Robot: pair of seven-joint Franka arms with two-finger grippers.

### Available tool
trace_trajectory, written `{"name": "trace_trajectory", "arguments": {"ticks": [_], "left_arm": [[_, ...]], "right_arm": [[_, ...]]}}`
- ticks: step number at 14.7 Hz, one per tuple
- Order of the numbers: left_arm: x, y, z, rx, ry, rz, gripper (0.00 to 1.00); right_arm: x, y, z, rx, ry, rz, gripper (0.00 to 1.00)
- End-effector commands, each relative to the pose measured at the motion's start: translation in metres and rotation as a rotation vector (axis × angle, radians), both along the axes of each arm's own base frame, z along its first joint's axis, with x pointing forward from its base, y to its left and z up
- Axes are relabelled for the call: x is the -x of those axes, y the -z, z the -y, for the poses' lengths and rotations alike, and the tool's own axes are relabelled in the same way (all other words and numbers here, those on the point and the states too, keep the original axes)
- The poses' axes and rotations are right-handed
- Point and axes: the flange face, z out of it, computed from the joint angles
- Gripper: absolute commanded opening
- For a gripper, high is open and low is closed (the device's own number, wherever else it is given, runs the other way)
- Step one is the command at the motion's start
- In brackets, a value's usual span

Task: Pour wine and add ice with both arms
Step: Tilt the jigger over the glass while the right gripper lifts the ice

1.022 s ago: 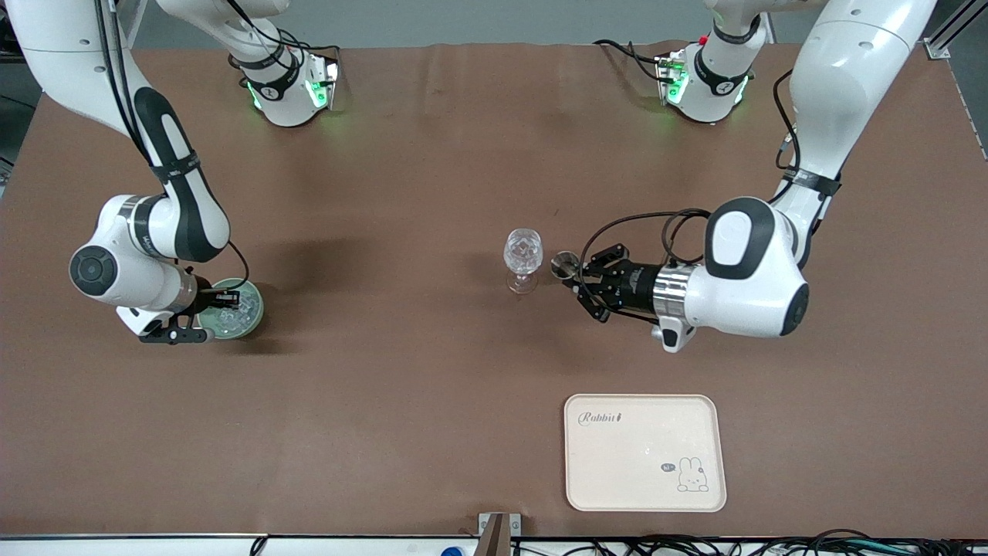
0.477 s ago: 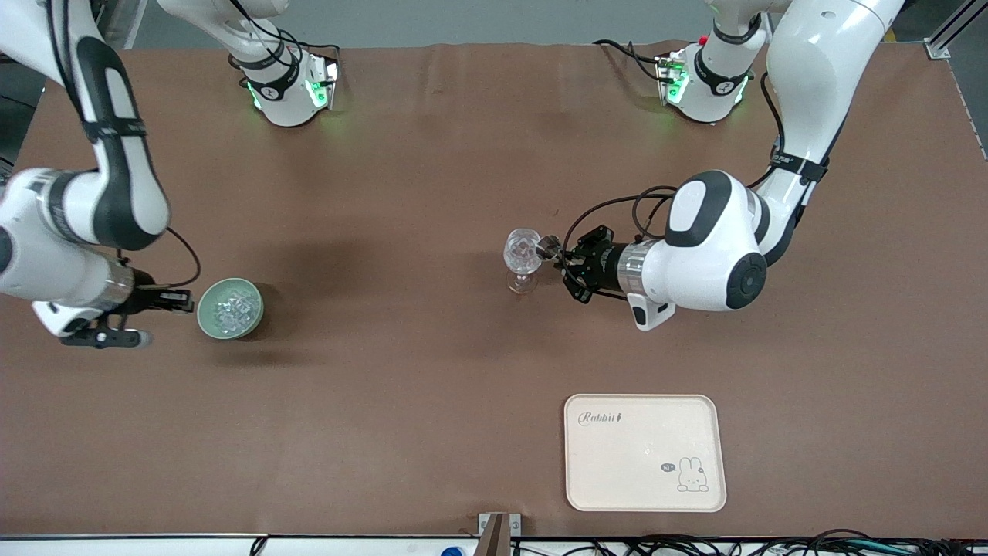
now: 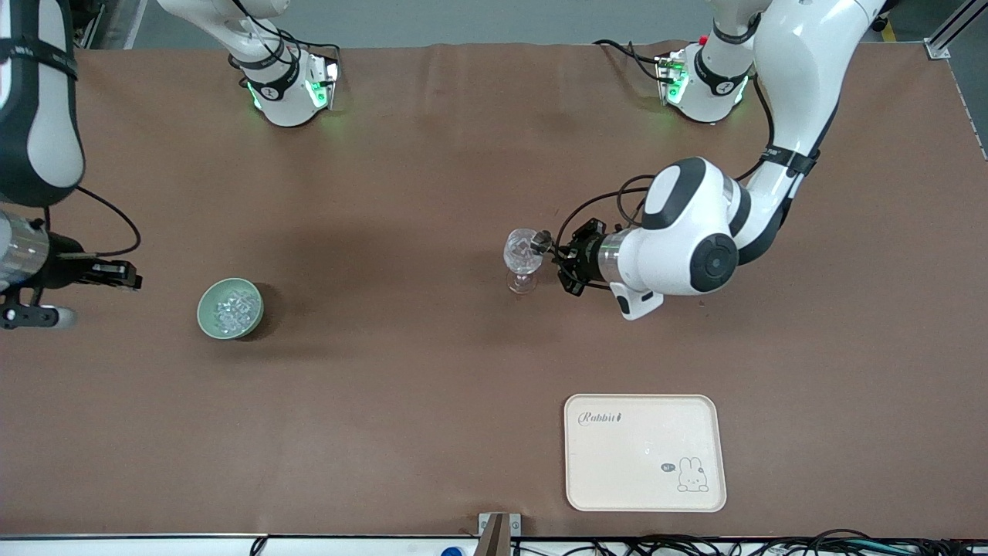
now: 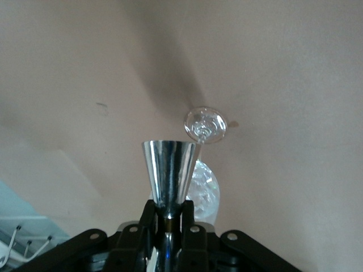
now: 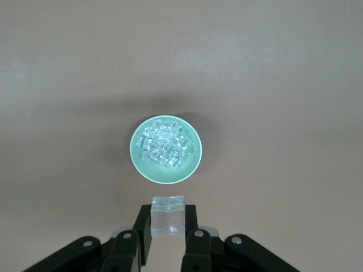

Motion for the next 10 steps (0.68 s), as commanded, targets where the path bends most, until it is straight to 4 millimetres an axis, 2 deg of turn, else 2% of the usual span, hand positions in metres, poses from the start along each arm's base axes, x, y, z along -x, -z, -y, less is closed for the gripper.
{"name": "trace_trajectory", "arguments": {"ticks": [1,4,7,10], "left_arm": [[0.011,-0.006,0.002,-0.071,0.004,0.028,0.01],[0.015,-0.005,0.008,-0.116,0.006,0.045,0.01],[0.022,-0.01,0.019,-0.206,0.004,0.094,0.01],[0.024,-0.011,0.021,-0.209,-0.001,0.094,0.01]], "right_arm": [[0.017,-0.035,-0.012,-0.009,-0.009,0.029,0.07],[0.03,-0.059,-0.025,-0.013,-0.02,0.043,0.07],[0.047,-0.076,-0.036,-0.018,-0.038,0.06,0.07],[0.067,-0.087,-0.038,-0.021,-0.045,0.067,0.07]]}}
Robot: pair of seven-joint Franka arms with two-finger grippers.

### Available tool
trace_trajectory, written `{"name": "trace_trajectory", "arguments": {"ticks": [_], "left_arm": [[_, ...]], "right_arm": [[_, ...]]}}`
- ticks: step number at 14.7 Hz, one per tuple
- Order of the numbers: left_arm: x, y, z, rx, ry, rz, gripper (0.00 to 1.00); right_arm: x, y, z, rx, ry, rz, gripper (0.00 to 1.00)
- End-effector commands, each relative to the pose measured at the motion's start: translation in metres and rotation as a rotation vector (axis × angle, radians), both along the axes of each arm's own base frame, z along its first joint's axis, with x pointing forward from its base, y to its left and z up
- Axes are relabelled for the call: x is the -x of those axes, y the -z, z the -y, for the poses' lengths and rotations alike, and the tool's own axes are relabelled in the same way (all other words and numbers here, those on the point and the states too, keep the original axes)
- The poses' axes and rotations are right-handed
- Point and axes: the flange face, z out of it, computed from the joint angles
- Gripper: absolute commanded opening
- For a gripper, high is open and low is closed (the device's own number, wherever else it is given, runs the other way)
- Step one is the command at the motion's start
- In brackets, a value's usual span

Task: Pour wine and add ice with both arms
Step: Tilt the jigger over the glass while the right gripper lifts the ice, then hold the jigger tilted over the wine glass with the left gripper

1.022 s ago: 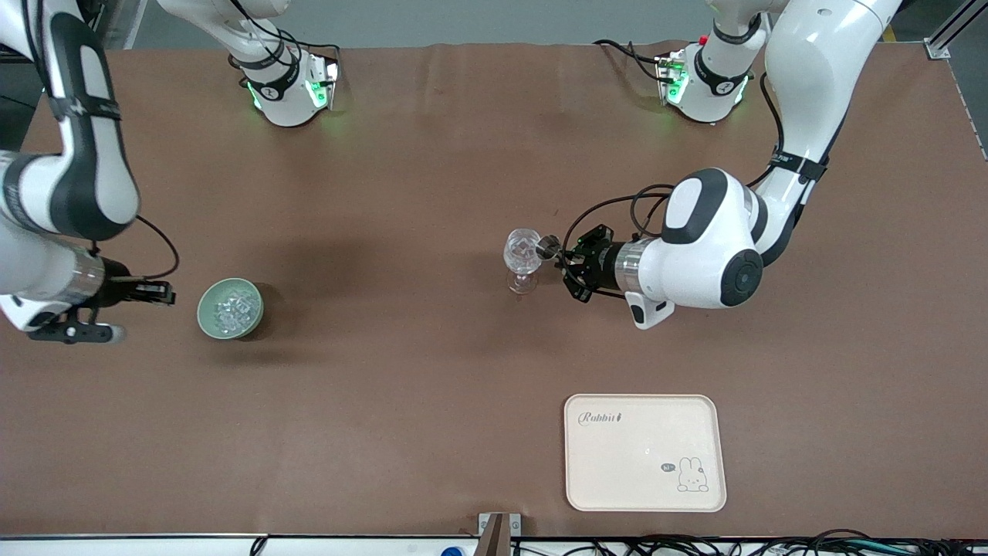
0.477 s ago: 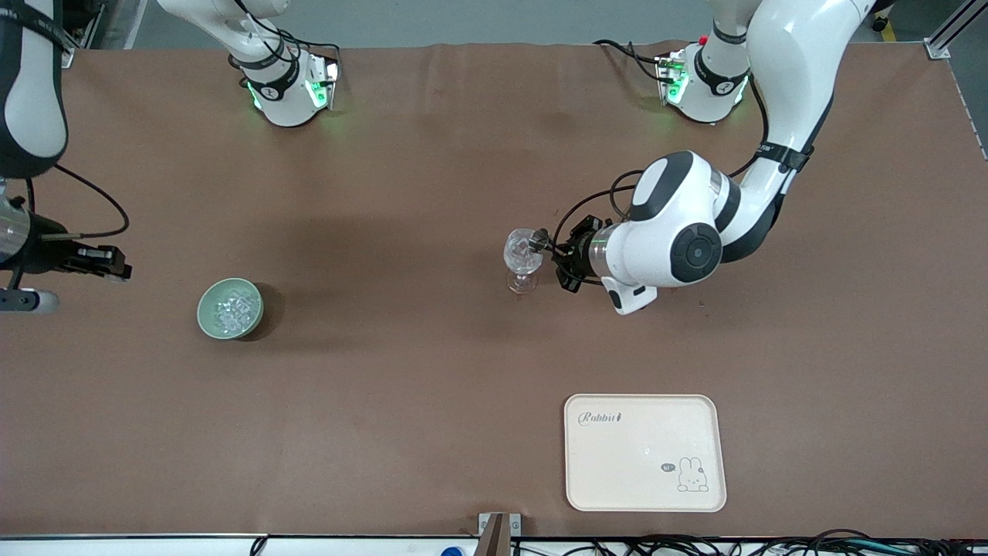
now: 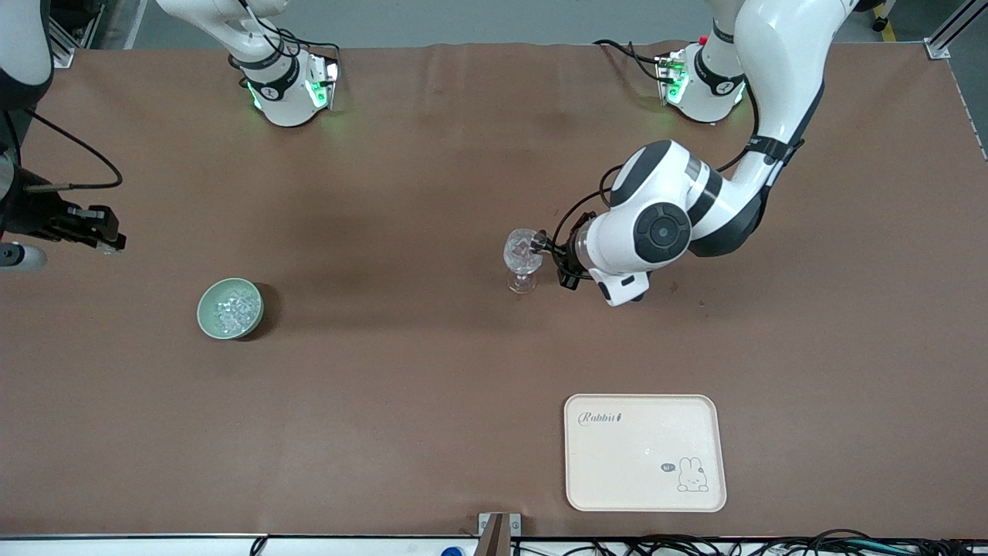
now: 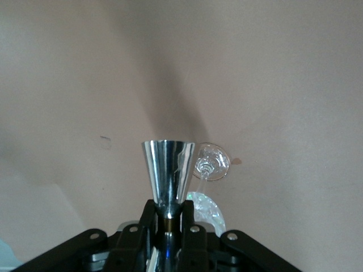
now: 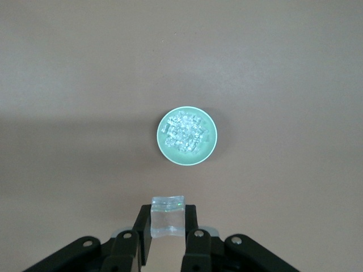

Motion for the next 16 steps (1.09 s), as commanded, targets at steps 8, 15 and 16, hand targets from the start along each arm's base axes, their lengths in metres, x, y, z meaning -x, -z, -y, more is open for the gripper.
{"name": "trace_trajectory", "arguments": {"ticks": [8,15,16], "left_arm": [[0.012,-0.02,0.008,-0.076,-0.04,0.058,0.01],[0.022,-0.024,0.023,-0.14,-0.044,0.108,0.01],[0.024,-0.023,0.025,-0.151,-0.043,0.116,0.01]], "right_arm": [[0.044,-0.009,0.009,0.0,0.026,0.013,0.08],[0.043,0.0,0.009,0.0,0.026,0.016,0.08],[0.043,0.0,0.009,0.0,0.026,0.015,0.08]]}}
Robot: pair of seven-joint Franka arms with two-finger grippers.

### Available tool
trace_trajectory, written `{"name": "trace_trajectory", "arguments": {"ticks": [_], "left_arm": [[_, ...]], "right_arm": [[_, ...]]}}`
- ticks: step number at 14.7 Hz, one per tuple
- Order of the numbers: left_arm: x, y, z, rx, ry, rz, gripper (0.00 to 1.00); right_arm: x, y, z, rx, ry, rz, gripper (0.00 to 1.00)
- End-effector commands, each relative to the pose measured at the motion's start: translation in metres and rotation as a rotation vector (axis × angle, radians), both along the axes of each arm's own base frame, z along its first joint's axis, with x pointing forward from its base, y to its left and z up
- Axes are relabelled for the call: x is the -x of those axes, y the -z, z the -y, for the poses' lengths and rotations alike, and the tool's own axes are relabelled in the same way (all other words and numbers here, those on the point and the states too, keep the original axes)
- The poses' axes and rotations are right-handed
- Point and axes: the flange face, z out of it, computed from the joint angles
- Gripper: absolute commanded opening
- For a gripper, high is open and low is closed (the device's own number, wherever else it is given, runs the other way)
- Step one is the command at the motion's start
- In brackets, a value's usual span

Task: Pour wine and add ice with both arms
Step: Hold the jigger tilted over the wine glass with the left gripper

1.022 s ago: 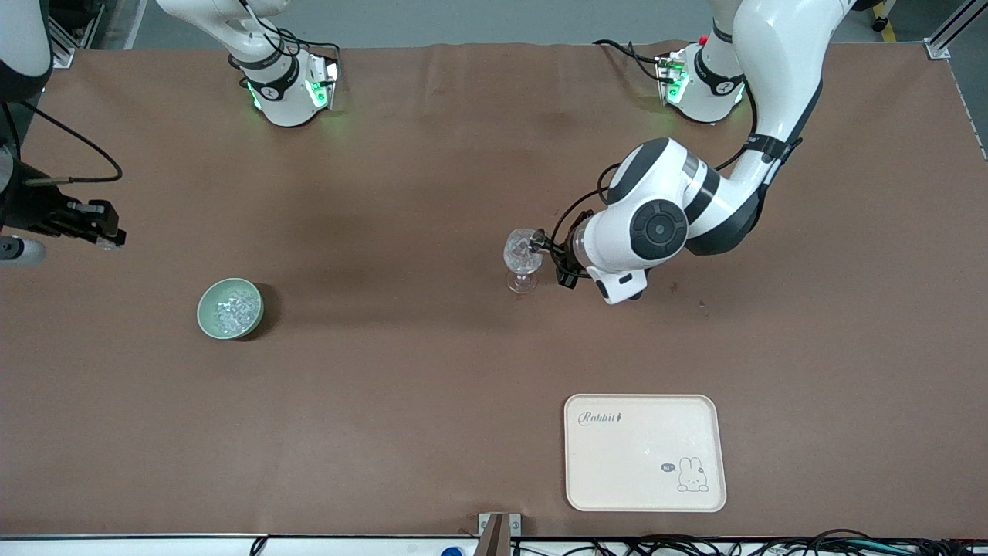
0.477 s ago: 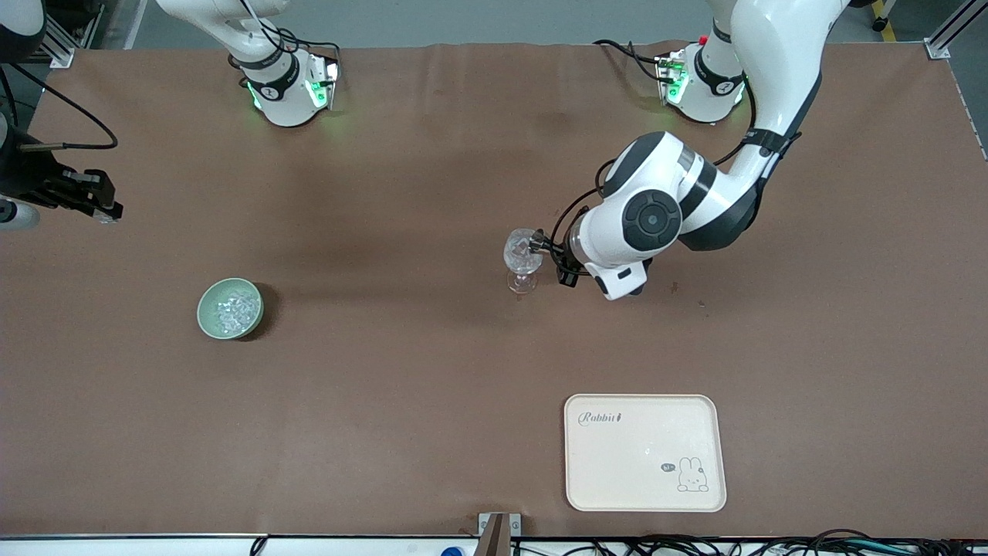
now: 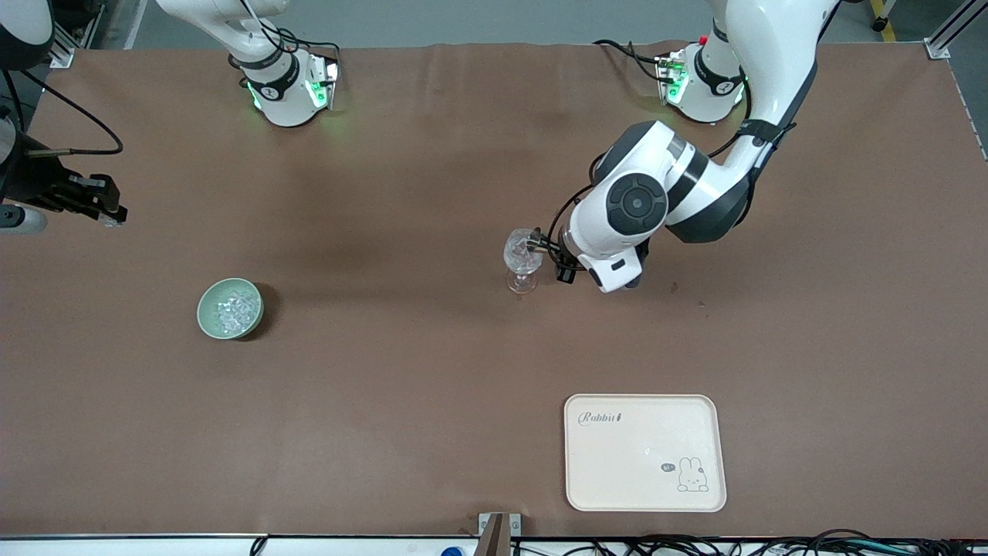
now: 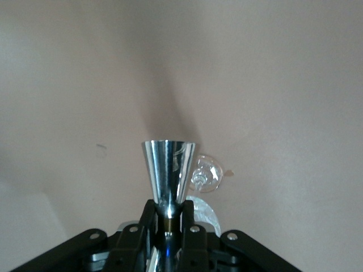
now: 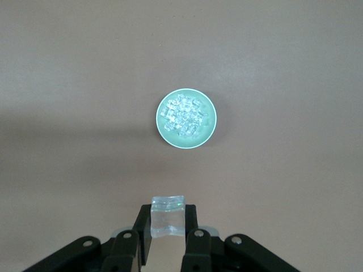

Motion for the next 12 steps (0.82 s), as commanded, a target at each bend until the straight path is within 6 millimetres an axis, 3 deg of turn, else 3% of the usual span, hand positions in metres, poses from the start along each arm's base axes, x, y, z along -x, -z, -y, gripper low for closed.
{"name": "trace_trajectory", "arguments": {"ticks": [1,5,12], "left_arm": [[0.01,-0.009,0.008,-0.041,-0.002,0.04,0.01],[0.01,-0.01,0.008,-0.039,-0.001,0.043,0.01],[0.014,-0.009,0.012,-0.039,0.009,0.038,0.01]], "right_arm": [[0.007,-0.002,0.002,0.007,0.015,0.013,0.08],[0.004,-0.006,0.002,0.01,0.015,0.028,0.08],[-0.001,-0.031,0.005,0.021,0.016,0.073,0.08]]}}
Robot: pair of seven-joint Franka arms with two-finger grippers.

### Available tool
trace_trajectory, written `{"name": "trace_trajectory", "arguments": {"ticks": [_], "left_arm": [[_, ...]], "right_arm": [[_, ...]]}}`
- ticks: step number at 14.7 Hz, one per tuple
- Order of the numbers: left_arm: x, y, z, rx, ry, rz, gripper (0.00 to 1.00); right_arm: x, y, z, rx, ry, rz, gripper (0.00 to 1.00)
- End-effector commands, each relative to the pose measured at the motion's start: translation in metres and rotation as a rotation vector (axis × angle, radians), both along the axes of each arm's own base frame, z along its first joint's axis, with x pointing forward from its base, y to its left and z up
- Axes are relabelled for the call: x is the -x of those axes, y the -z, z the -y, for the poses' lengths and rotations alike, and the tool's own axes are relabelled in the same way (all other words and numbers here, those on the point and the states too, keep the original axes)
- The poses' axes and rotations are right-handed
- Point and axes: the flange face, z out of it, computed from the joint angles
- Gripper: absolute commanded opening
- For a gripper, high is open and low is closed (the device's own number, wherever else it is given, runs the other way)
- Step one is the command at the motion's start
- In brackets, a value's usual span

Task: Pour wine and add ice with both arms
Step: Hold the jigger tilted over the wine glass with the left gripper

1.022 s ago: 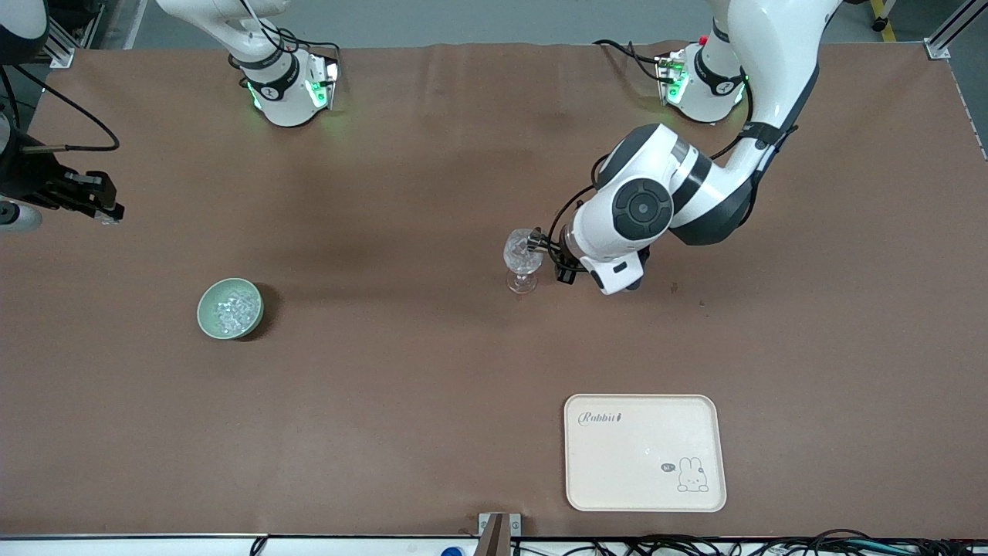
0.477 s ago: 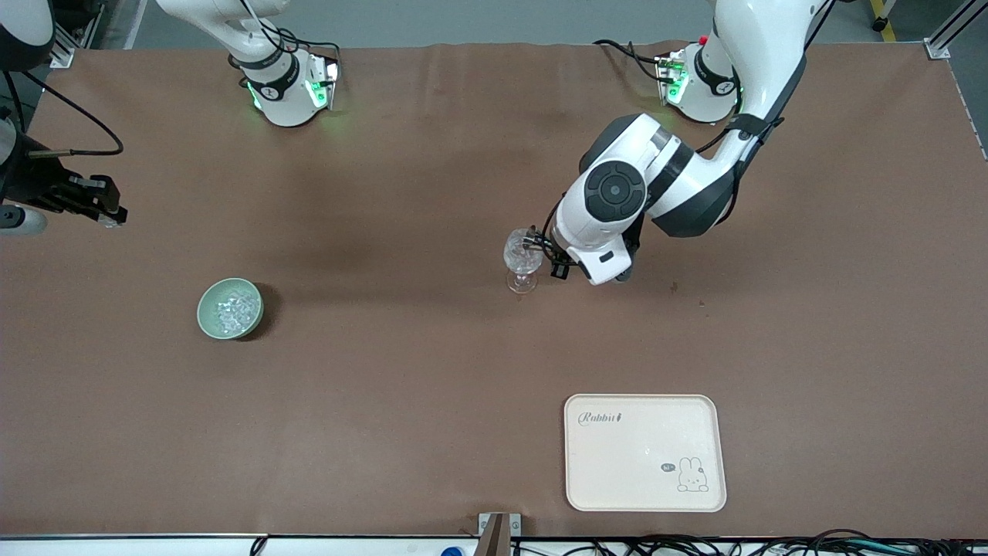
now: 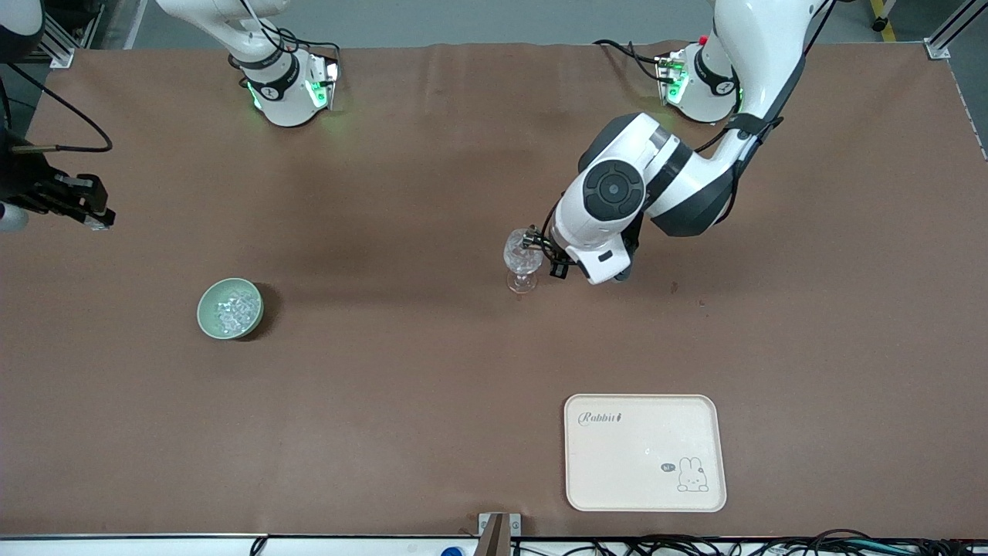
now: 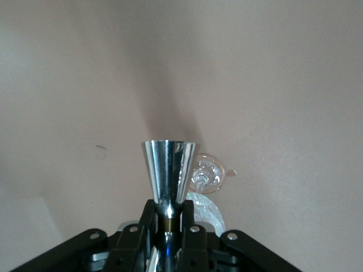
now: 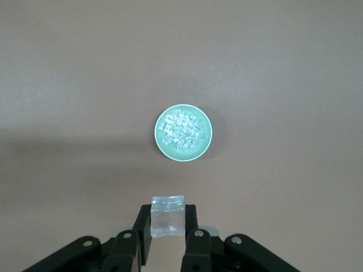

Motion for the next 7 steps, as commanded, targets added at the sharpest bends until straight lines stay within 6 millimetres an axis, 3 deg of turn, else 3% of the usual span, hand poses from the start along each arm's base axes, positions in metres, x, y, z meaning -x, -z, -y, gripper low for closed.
{"name": "trace_trajectory", "arguments": {"ticks": [1,7], "left_arm": [[0.003,-0.009,-0.002,-0.015,0.001,0.024,0.01],[-0.003,-0.014,-0.003,0.086,0.025,-0.024,0.01]], "right_arm": [[0.002,-0.011,0.003,0.011,0.016,0.016,0.08],[-0.003,-0.022,0.01,0.013,0.028,0.014,0.08]]}}
